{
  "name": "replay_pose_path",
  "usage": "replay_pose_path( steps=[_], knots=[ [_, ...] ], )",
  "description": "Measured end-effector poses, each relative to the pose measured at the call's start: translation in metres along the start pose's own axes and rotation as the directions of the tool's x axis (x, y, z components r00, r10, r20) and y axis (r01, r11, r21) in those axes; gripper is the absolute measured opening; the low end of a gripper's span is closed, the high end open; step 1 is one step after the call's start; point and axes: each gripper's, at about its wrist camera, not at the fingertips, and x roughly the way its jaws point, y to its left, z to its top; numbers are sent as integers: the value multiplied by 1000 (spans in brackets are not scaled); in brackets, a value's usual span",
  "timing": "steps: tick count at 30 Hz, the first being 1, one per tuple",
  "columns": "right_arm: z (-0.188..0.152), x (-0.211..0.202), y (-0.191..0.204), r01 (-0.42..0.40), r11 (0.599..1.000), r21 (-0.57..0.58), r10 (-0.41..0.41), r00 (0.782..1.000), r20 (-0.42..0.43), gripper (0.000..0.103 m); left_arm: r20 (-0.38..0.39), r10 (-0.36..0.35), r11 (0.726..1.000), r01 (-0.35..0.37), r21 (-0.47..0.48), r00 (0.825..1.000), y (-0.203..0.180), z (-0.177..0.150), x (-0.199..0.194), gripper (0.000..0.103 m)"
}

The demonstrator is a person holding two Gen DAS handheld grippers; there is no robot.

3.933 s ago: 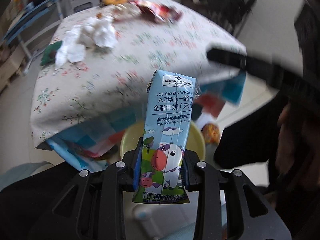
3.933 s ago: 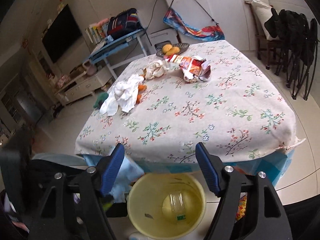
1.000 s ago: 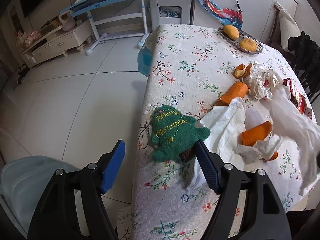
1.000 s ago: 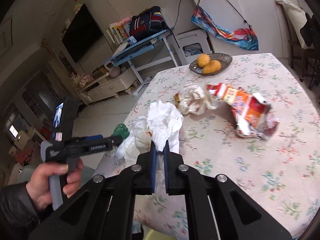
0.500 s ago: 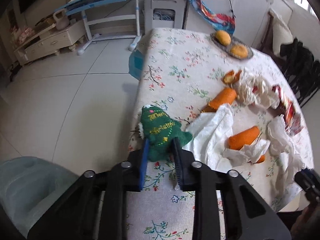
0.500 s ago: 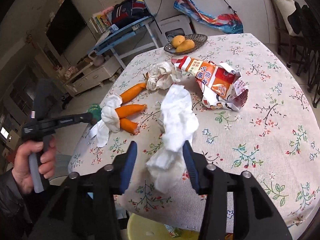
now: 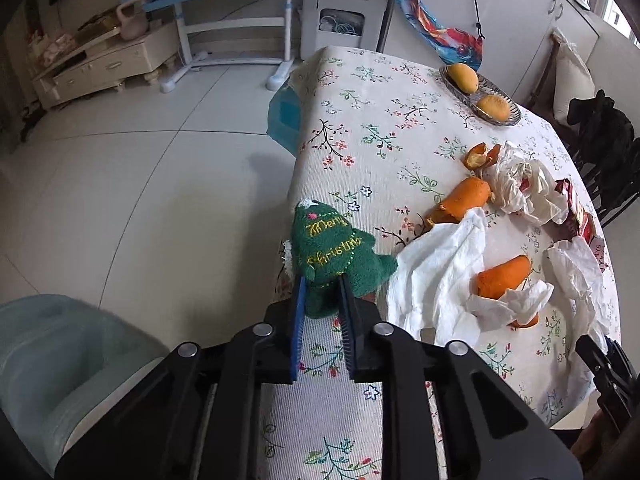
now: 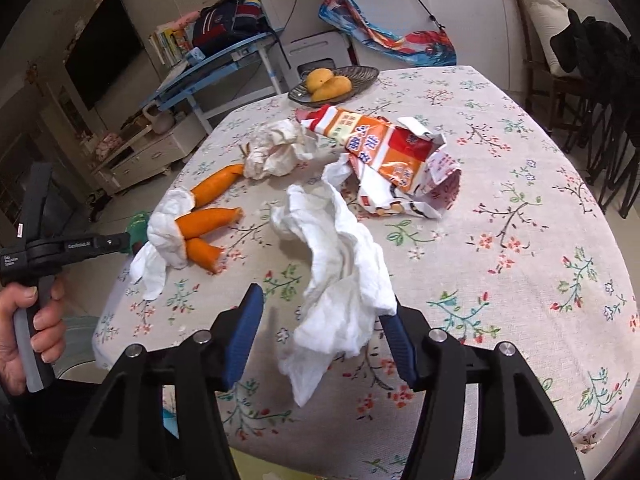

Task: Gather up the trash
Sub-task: 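Carry the tissue over the bucket and open the right gripper while the left lifts the plush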

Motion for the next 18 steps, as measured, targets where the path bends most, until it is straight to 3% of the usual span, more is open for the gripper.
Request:
replay_pose_path(
  steps=[4,9,10,13,18],
  knots=[
    [-1,-1,-2,12,1000,-5,-12,1000,10,57,14,41,999,-42,4,999,0,1,0,44],
    [-1,0,-2,21,1000,-15,-21,1000,10,57,15,43,999,-43,6,999,2,3,1,44],
    [-1,0,-2,23,1000,-18,-23,1000,9,56,16,41,999,-41,10,999,2,3,1,42],
    [-2,1,-2,24,999,-28,-24,1000,1,44,19,4,1000,-4,23,1000,-2,4,0,18],
    [-2,1,0,8,999,-48,-9,1000,-5,21,62,7,999,-9,41,998,-7,3,-10,12]
  ],
)
